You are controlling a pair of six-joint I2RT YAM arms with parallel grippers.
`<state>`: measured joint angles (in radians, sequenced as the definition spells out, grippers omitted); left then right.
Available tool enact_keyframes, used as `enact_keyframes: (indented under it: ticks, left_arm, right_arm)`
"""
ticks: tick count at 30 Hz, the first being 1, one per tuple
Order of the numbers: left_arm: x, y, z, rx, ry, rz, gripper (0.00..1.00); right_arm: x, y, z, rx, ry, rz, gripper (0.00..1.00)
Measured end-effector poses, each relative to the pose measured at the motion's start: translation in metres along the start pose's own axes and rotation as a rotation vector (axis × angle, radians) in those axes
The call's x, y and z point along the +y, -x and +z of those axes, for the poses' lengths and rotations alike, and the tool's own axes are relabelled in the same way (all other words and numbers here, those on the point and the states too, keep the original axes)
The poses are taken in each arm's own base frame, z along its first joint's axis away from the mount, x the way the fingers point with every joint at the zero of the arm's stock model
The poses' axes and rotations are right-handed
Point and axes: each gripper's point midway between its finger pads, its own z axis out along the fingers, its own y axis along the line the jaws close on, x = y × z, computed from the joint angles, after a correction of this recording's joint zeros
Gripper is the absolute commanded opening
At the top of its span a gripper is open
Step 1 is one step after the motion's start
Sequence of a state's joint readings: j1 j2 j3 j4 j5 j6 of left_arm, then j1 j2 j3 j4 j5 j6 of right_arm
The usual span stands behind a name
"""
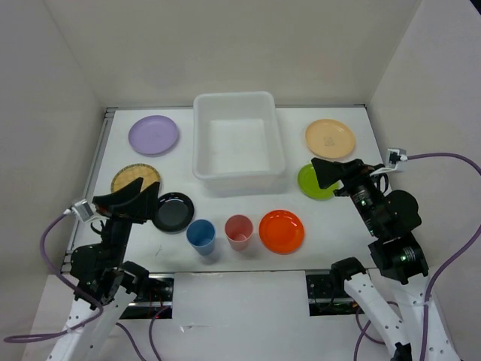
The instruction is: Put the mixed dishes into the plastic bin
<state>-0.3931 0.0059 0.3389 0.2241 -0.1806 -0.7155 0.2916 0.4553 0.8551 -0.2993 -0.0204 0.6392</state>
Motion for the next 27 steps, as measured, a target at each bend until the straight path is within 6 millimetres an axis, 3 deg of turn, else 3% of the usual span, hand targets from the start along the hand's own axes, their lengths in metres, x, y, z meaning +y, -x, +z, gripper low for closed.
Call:
enact_keyframes:
  ticks: [4,9,11,13,14,17,18,19,21,22,24,27]
  left_arm:
    - [-0.023,0.022,-0.002,-0.022,-0.062,0.018,1.0]
    - [-0.046,0.026,0.007,0.04,-0.131,0.08,1.0]
    - [-0.058,0.026,0.023,0.103,-0.144,0.113,0.96]
    - [-0.065,0.023,0.04,0.159,-0.146,0.144,0.91]
    - [-0.065,0.019,0.047,0.187,-0.142,0.158,0.74]
    - [-0.055,0.003,0.057,0.264,-0.104,0.189,0.47]
    - [-0.05,-0.002,0.058,0.285,-0.088,0.199,0.35]
    - [-0.045,-0.007,0.057,0.304,-0.07,0.205,0.33]
    - [-0.037,-0.013,0.056,0.331,-0.034,0.207,0.42]
    - [-0.034,-0.015,0.056,0.341,-0.02,0.212,0.7]
    - [-0.029,-0.016,0.059,0.359,0.002,0.234,0.79]
    - [-0.03,-0.016,0.072,0.381,0.022,0.247,0.86]
  right_arm:
    - [0.005,0.024,-0.002,-0.063,-0.018,-0.069,0.99]
    - [0.008,0.048,-0.015,-0.177,-0.015,-0.089,0.99]
    - [0.004,0.049,-0.006,-0.18,-0.035,-0.106,0.99]
    - [-0.007,0.041,0.017,-0.137,-0.083,-0.123,0.99]
    - [-0.016,0.033,0.032,-0.104,-0.114,-0.129,0.99]
    - [-0.052,0.008,0.071,-0.01,-0.22,-0.136,0.99]
    - [-0.068,-0.001,0.082,0.022,-0.265,-0.131,0.94]
    - [-0.083,-0.007,0.089,0.042,-0.307,-0.128,0.83]
    - [-0.111,-0.015,0.101,0.071,-0.378,-0.11,0.72]
    - [-0.126,-0.015,0.106,0.072,-0.415,-0.096,0.65]
    - [-0.151,-0.017,0.115,0.072,-0.475,-0.067,0.58]
    - [-0.19,-0.018,0.122,0.073,-0.558,-0.001,0.71]
